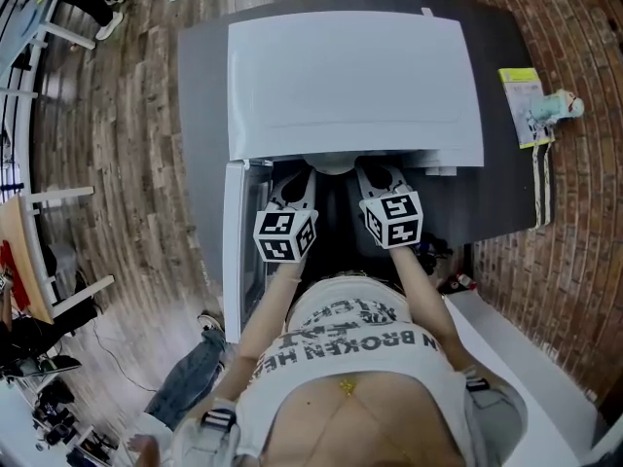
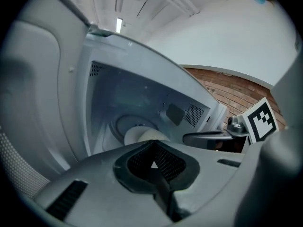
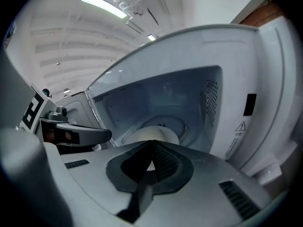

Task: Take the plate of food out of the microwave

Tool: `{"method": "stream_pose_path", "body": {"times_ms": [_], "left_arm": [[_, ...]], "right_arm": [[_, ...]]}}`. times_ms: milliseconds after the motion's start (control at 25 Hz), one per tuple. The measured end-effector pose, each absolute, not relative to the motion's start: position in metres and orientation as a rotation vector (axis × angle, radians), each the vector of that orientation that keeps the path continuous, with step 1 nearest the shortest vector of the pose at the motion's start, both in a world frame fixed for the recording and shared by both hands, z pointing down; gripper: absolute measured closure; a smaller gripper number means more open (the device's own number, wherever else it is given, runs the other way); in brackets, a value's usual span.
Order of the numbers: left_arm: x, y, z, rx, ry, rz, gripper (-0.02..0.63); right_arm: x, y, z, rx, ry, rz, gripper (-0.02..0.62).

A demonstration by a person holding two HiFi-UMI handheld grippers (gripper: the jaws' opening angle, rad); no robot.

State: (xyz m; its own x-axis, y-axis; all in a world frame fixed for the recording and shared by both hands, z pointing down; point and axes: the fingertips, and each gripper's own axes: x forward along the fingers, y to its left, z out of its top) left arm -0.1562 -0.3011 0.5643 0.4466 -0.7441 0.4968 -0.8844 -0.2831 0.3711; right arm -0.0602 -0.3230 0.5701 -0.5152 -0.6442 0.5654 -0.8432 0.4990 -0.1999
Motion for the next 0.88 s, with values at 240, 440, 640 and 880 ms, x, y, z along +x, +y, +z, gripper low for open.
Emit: {"method": "stream_pose_path", "body": {"times_ms": [240,440,640,880], "left_arm": [[-0.165,-0.308,0.588,2.029,-1.342,0.326,0.6],[-0.174,-0.312,0.607,1.839,-1.346,0.147,0.597],[-0.179,-0.31,0.62,1.697,-1.356,-0.013,0.508],[-0.175,-0.325,0.628,1.624,-1.294,-0.211,0.491]], "right_arm": [[-0.06,-0.328,0.59,1.225,-2.272,0.713,0.588],[-0.049,-0.329,0.606,1.29,-2.248,0.863,0.586],[-0.04,-0.329,0.618,1.335,-2.274,1.17,0.487],[-0.043,-0.339,0.632,1.336,-2.261,1.519,0.466]]}}
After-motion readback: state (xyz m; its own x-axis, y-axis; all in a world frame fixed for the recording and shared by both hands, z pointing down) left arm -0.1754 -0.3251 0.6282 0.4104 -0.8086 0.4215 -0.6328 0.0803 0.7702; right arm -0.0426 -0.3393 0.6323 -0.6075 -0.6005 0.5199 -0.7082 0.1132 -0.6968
